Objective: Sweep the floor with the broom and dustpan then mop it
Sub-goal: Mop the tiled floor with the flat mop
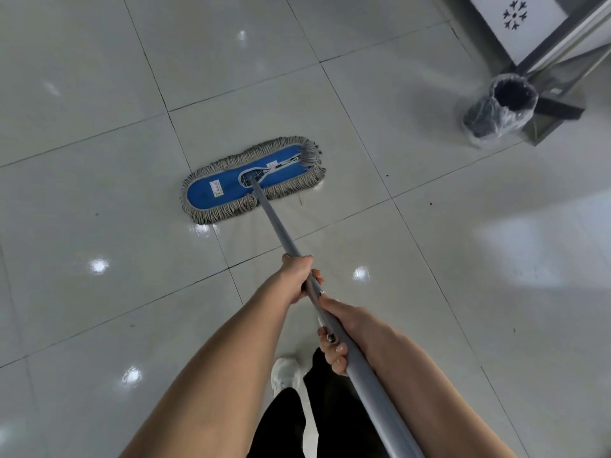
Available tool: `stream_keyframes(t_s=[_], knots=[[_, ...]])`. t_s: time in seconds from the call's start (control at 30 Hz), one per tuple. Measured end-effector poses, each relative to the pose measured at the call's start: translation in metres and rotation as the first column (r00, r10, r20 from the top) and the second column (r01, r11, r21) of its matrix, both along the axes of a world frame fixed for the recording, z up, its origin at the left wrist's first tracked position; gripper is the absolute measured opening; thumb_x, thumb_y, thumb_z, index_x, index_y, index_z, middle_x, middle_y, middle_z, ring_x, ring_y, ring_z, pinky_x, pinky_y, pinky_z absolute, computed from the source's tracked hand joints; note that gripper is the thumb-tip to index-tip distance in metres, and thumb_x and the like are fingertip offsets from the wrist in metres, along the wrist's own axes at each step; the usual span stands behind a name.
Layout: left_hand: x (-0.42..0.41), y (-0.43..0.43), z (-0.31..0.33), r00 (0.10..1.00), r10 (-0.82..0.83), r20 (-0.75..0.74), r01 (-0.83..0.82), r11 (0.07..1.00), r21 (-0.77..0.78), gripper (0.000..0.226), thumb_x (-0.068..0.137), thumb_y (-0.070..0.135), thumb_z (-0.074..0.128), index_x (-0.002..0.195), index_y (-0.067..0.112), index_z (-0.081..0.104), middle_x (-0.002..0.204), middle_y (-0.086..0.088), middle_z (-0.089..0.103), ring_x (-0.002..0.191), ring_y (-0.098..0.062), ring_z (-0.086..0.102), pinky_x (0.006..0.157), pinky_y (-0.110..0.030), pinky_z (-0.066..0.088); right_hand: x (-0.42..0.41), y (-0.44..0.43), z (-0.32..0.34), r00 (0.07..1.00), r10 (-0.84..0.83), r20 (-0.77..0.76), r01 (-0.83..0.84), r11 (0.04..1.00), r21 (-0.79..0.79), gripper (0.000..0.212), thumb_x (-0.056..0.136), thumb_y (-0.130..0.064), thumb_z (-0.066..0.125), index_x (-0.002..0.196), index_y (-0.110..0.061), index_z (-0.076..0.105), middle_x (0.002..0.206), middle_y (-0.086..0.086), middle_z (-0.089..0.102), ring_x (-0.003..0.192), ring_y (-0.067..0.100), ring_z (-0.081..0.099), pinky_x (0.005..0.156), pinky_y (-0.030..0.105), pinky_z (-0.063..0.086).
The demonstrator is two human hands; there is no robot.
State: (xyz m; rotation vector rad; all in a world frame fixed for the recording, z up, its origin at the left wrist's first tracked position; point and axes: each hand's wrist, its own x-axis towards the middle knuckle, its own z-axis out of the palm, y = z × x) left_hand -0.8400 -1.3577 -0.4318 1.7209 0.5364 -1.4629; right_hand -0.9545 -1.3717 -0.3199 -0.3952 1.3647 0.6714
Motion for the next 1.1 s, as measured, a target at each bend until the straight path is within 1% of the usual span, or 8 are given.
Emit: stream_keyframes(t_s=[0.07, 0.2, 0.4, 0.57, 0.77, 0.87, 0.97, 1.1], knots=[[0.02, -0.021, -0.001, 1.0, 0.01, 0.011, -0.01, 1.0, 0.0, 0.014, 0.097, 0.017, 0.042, 0.107, 0.014, 0.033, 0.063, -0.005, 0.047, 0.031, -0.01, 0.046, 0.049, -0.026, 0.042, 0.02, -0.024, 0.0, 1.0, 0.003, 0.003, -0.003, 1.0, 0.015, 0.055, 0.087, -0.057, 0.054, 0.065, -0.008, 0.043, 0.038, 0.001, 0.04, 0.022, 0.009, 0.033, 0.031, 0.008, 0.028], [0.061, -0.076, 0.0, 0.998, 0.058, 0.011, -0.058, 0.998, 0.021, 0.014, 0.097, 0.015, 0.042, 0.109, 0.012, 0.034, 0.063, -0.006, 0.046, 0.047, -0.014, 0.045, 0.048, -0.027, 0.042, 0.061, -0.083, -0.002, 0.999, 0.035, 0.026, -0.036, 0.999, 0.034, 0.054, 0.087, -0.057, 0.053, 0.068, -0.008, 0.043, 0.037, 0.001, 0.04, 0.022, 0.009, 0.033, 0.03, 0.008, 0.028], [0.117, -0.154, 0.004, 0.995, 0.094, 0.019, -0.094, 0.995, 0.033, 0.018, 0.098, 0.017, 0.042, 0.113, 0.011, 0.034, 0.065, -0.007, 0.047, 0.052, -0.016, 0.047, 0.049, -0.028, 0.043, 0.115, -0.172, -0.001, 0.994, 0.094, 0.051, -0.096, 0.995, 0.04, 0.055, 0.086, -0.059, 0.055, 0.069, -0.008, 0.044, 0.039, 0.001, 0.043, 0.022, 0.008, 0.034, 0.03, 0.009, 0.028], [0.151, -0.193, 0.003, 0.991, 0.133, 0.023, -0.134, 0.991, 0.023, 0.017, 0.098, 0.018, 0.044, 0.109, 0.01, 0.033, 0.067, -0.007, 0.048, 0.053, -0.015, 0.048, 0.053, -0.029, 0.046, 0.152, -0.218, 0.0, 0.99, 0.134, 0.046, -0.137, 0.989, 0.062, 0.056, 0.085, -0.06, 0.055, 0.068, -0.008, 0.044, 0.041, 0.001, 0.041, 0.023, 0.008, 0.034, 0.03, 0.01, 0.028], [0.198, -0.217, -0.002, 0.989, 0.146, 0.026, -0.146, 0.989, 0.002, 0.023, 0.098, 0.017, 0.045, 0.117, 0.008, 0.037, 0.068, -0.007, 0.048, 0.053, -0.016, 0.049, 0.05, -0.029, 0.044, 0.2, -0.246, -0.001, 0.991, 0.131, 0.036, -0.133, 0.989, 0.061, 0.056, 0.087, -0.06, 0.053, 0.069, -0.007, 0.046, 0.039, 0.001, 0.042, 0.023, 0.008, 0.034, 0.031, 0.008, 0.029], [0.224, -0.224, -0.006, 0.991, 0.13, 0.014, -0.129, 0.992, -0.008, 0.02, 0.098, 0.019, 0.045, 0.114, 0.008, 0.038, 0.069, -0.006, 0.047, 0.054, -0.015, 0.049, 0.044, -0.026, 0.043, 0.224, -0.25, -0.006, 0.994, 0.094, 0.051, -0.096, 0.994, 0.047, 0.057, 0.087, -0.06, 0.052, 0.07, -0.006, 0.046, 0.039, 0.001, 0.042, 0.022, 0.008, 0.034, 0.031, 0.007, 0.029], [0.237, -0.226, -0.007, 0.994, 0.106, 0.018, -0.106, 0.994, -0.004, 0.016, 0.099, 0.02, 0.045, 0.108, 0.008, 0.039, 0.067, -0.004, 0.046, 0.053, -0.014, 0.048, 0.037, -0.02, 0.043, 0.235, -0.25, -0.007, 0.995, 0.077, 0.063, -0.079, 0.996, 0.029, 0.055, 0.087, -0.058, 0.053, 0.072, -0.006, 0.046, 0.041, 0.001, 0.042, 0.022, 0.007, 0.033, 0.03, 0.007, 0.028], [0.234, -0.223, -0.007, 0.995, 0.101, 0.017, -0.101, 0.995, 0.011, 0.014, 0.099, 0.019, 0.043, 0.107, 0.008, 0.038, 0.065, -0.005, 0.045, 0.052, -0.014, 0.046, 0.047, -0.025, 0.043, 0.229, -0.244, -0.007, 0.997, 0.049, 0.061, -0.05, 0.999, 0.018, 0.054, 0.088, -0.056, 0.055, 0.072, -0.006, 0.047, 0.042, 0.001, 0.042, 0.023, 0.008, 0.034, 0.031, 0.008, 0.029]])
